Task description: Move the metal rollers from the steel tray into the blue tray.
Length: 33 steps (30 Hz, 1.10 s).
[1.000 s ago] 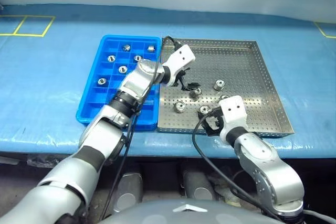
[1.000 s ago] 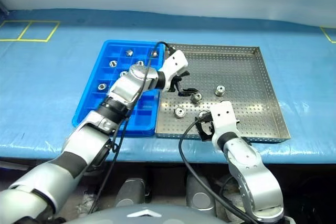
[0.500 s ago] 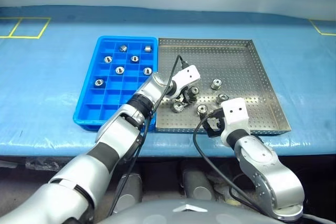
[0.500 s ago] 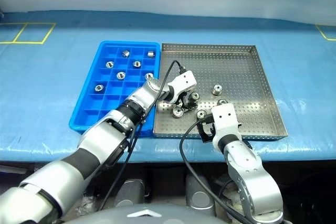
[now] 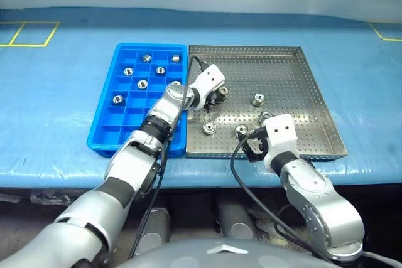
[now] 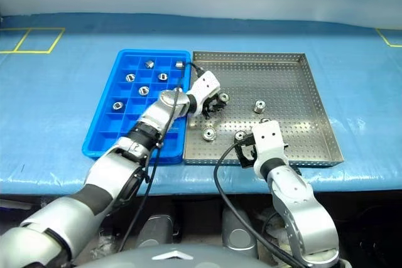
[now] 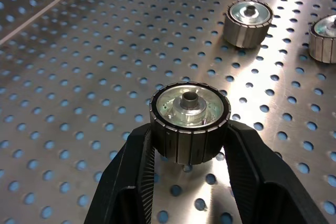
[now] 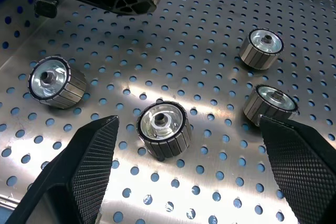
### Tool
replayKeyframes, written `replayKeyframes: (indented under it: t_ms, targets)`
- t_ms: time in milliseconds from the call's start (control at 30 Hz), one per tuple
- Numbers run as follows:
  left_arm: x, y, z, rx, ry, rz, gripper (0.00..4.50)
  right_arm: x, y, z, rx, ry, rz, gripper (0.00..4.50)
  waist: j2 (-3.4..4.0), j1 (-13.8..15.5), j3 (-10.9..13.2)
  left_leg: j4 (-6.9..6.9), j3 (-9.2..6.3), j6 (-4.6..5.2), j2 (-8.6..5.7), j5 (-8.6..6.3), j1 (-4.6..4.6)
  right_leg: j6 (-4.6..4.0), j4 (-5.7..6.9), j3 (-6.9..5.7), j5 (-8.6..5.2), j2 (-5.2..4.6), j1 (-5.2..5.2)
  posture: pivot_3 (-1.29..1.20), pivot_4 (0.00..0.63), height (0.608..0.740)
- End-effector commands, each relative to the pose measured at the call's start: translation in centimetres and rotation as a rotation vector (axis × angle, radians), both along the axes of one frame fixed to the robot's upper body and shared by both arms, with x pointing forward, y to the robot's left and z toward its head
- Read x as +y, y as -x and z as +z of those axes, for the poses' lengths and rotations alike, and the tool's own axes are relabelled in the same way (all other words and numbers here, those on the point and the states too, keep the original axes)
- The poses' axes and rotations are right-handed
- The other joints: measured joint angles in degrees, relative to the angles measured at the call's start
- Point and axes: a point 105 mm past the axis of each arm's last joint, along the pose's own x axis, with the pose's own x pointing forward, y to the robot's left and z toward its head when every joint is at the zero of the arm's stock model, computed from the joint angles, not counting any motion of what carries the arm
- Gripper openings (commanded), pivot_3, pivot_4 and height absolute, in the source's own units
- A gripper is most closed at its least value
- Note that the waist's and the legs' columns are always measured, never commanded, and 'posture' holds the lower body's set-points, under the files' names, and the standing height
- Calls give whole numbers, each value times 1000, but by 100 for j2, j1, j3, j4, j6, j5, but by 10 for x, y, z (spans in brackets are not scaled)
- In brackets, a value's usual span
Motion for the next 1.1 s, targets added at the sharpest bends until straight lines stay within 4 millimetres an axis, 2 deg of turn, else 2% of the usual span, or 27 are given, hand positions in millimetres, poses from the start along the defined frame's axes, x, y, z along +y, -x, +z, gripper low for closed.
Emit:
replayKeyframes:
  t_ms: [33, 100, 233, 367, 500, 700, 833, 1100]
  targets:
    - [15, 1, 42, -109, 105, 56, 1657, 5, -2, 8, -31, 0, 30, 4500, 1, 37, 1, 0, -4, 0, 0, -1, -1, 0, 1, -2, -2, 0, 0, -108, 150, 740]
    - [33, 6, 56, -138, 158, 125, 1657, 7, -4, 8, -32, -1, 44, 4500, 2, 81, 2, -1, -5, 0, 0, -1, -1, -1, 1, -2, -3, 1, 1, -94, 150, 740]
    - [74, 15, 71, -188, 199, 285, 1657, 10, -5, 8, -26, 0, 70, 4500, 2, 165, 2, 9, -7, -1, 0, -1, 3, 1, 0, -5, -4, 1, 9, -53, 150, 740]
    - [117, 28, 68, -228, 151, 469, 1657, 15, -8, 6, -16, -3, 101, 4500, 3, 224, 1, 15, -7, -2, 0, 0, 11, -14, 1, -5, -11, 1, 17, -24, 150, 740]
    - [142, 46, 56, -221, 121, 592, 1657, 22, -10, 5, -8, -6, 143, 4500, 1, 313, 2, 19, -7, -3, -1, 1, 12, -16, 0, -5, -12, -1, 22, 25, 150, 740]
    - [153, 68, 31, -153, 81, 660, 1657, 28, -14, 5, -2, -1, 186, 4500, -1, 521, 3, 20, -8, -3, -2, 1, 11, -19, -1, -8, -13, -1, 22, 65, 150, 740]
    - [156, 78, 16, -95, 65, 704, 1657, 32, -14, 9, -30, 5, 227, 4500, -2, 546, 3, 21, -9, -3, -3, 1, 8, -20, -2, -9, -14, -2, 19, 71, 150, 740]
    - [149, 82, -5, 1, 45, 697, 1657, 38, -11, 14, -59, -1, 265, 4500, -2, 544, 2, 21, -9, -3, -2, 1, 10, -23, -2, -11, -16, -3, 21, 53, 150, 740]
